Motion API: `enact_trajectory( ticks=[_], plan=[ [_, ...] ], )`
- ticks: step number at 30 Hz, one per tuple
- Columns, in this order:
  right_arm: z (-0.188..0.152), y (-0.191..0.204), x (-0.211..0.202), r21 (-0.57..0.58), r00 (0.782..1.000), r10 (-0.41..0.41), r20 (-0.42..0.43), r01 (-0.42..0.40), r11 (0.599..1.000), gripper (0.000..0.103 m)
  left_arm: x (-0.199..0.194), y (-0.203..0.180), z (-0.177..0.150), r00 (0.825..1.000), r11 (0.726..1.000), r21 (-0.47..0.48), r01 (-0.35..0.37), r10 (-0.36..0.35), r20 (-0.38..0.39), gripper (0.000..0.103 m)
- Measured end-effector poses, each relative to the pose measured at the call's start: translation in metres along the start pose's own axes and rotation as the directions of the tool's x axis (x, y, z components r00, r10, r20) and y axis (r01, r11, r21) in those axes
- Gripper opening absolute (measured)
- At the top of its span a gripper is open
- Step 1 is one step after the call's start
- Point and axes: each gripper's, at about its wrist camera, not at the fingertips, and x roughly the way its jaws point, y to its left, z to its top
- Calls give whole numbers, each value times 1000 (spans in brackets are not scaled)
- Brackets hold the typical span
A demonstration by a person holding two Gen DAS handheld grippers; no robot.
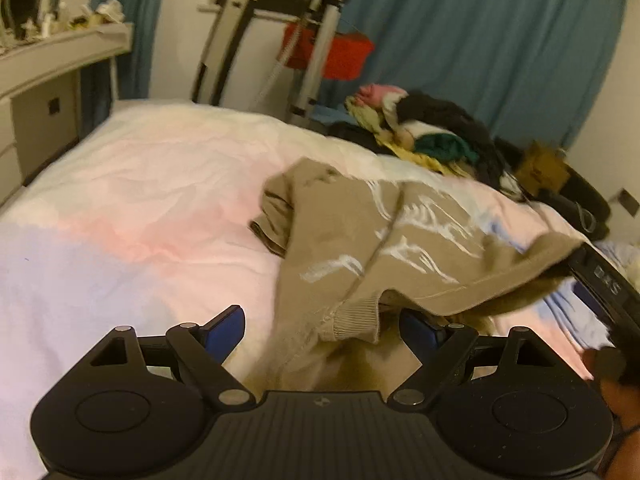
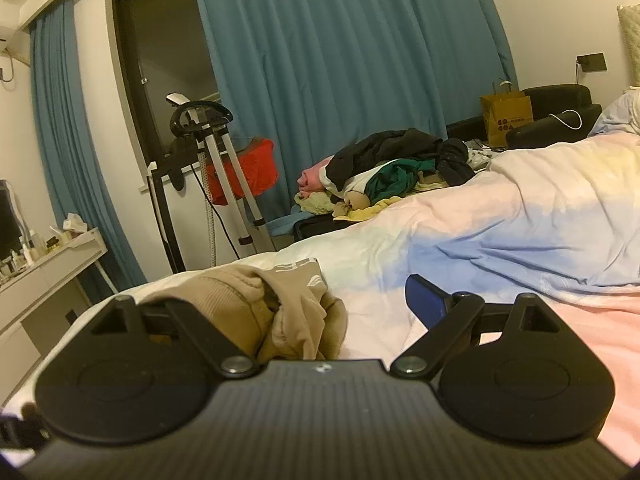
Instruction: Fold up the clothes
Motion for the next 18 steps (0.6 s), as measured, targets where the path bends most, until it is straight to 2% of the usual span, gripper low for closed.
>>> enact_trajectory(
  ticks=[2, 4, 8, 11, 13, 14, 16, 18],
  plan=[
    [-1, 1, -1, -10, 1000, -1, 4, 1, 1000, 89, 1, 2, 0, 995, 995, 1, -103, 103, 14, 85],
    [-2, 2, -2, -25, 1000, -15, 11, 15, 1000, 89, 0, 9, -3, 981, 981, -48, -191, 192, 29, 85],
    [-2, 2, -5, -49, 998, -52, 25, 53, 997, 89, -12, 22, -6, 962, 956, -170, -240, 258, 91, 85],
    [-3, 5, -13, -96, 996, -72, 54, 77, 992, 89, -28, 14, -8, 937, 950, -157, -269, 295, 184, 85],
    [-7, 6, -16, -144, 994, -100, 39, 105, 984, 89, -37, 10, -9, 922, 945, -151, -289, 318, 223, 85],
    [-9, 6, -18, -164, 993, -113, 25, 116, 980, 89, -41, 9, -9, 917, 944, -159, -291, 322, 236, 85],
    [-17, 1, -15, -165, 988, -130, -88, 114, 980, 89, -49, 8, -11, 907, 941, -170, -291, 328, 264, 86],
    [-26, -4, -15, -171, 973, -140, -184, 109, 979, 89, -57, 7, -12, 897, 941, -178, -289, 331, 293, 86]
  ],
)
